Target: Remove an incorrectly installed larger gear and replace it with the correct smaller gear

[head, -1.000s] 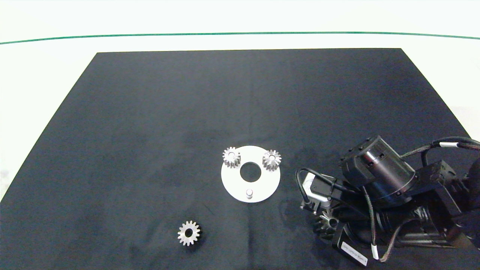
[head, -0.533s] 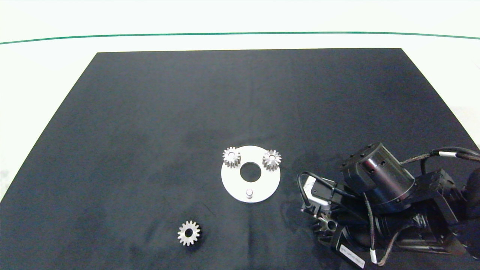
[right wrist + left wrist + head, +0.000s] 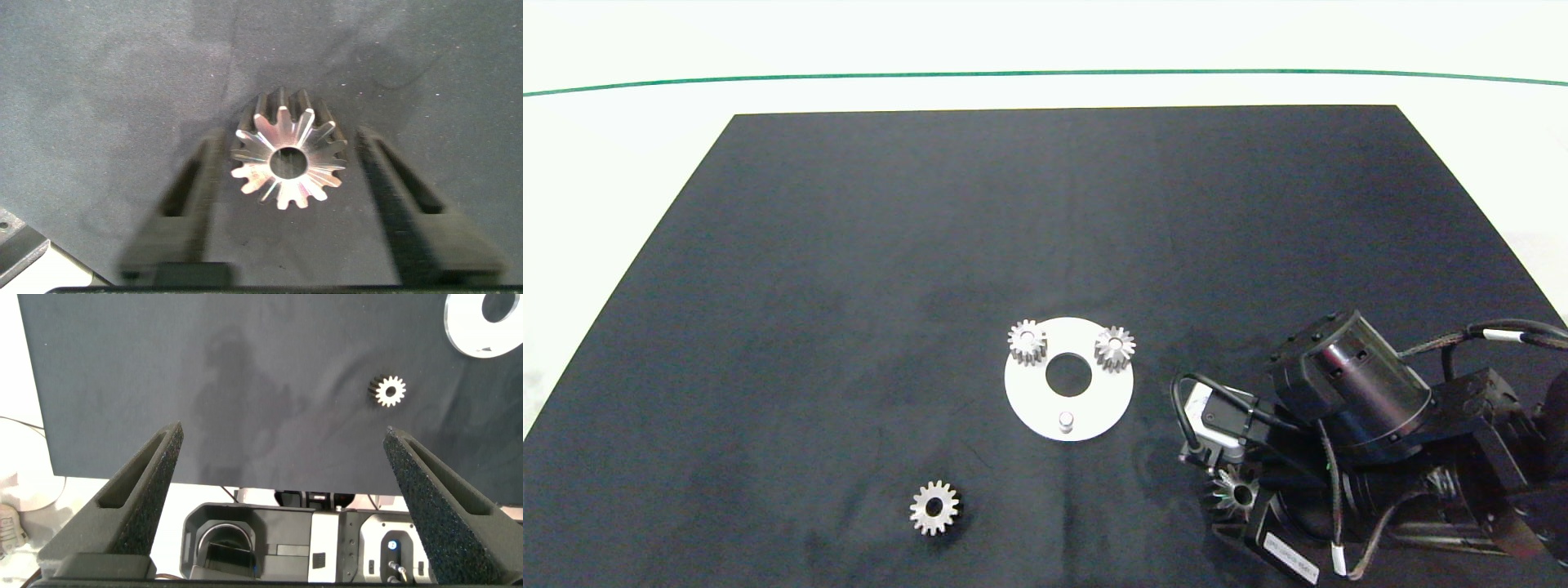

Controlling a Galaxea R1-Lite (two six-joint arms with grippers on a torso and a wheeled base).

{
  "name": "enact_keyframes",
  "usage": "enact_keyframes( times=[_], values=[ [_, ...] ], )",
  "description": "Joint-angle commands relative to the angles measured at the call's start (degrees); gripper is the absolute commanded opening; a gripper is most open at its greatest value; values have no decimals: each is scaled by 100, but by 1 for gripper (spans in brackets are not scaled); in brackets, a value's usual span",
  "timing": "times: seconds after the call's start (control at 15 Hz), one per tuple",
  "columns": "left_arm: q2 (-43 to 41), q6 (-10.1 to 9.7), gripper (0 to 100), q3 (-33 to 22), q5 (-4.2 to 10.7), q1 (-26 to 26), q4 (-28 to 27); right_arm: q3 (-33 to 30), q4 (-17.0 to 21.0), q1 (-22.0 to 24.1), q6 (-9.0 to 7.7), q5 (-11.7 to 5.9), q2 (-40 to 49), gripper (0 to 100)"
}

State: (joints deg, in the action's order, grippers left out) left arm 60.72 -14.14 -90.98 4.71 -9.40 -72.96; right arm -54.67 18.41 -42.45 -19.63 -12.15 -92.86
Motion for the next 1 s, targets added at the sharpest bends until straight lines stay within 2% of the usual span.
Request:
enact_keyframes(
  times=[0.07,0.13,0.27,0.33,0.47,0.53,0.67,0.73,0.87,0.93,1.0],
  values=[
    [36,-19,100,10,4,-9,-43,-298,75,-27,82,-50,154,100],
    [45,-10,100,36,4,-9,-52,-562,181,-27,266,-138,303,100],
    [151,-19,100,133,-5,-18,-43,-1326,1130,140,697,-534,435,100],
    [247,-19,100,256,-5,-18,10,-1590,1420,307,1013,-586,470,100],
    [485,-54,100,423,-40,-9,177,-1880,1772,606,1884,-595,707,100],
    [643,-115,100,502,-31,-9,379,-2056,2413,940,2437,-586,892,100],
    [783,-142,100,687,-40,-97,599,-2408,3134,1485,2982,-586,874,100],
    [880,-238,100,739,-40,-414,608,-2504,3248,1626,3009,-586,857,100],
    [1267,-1108,100,845,39,-1345,836,-2733,3477,1696,3009,-586,857,100],
    [1425,-1381,100,942,153,-1627,1012,-2768,3547,1705,3026,-586,866,100],
    [1671,-1609,100,1311,681,-1952,1443,-2768,3556,1775,3017,-586,927,100]
  ],
)
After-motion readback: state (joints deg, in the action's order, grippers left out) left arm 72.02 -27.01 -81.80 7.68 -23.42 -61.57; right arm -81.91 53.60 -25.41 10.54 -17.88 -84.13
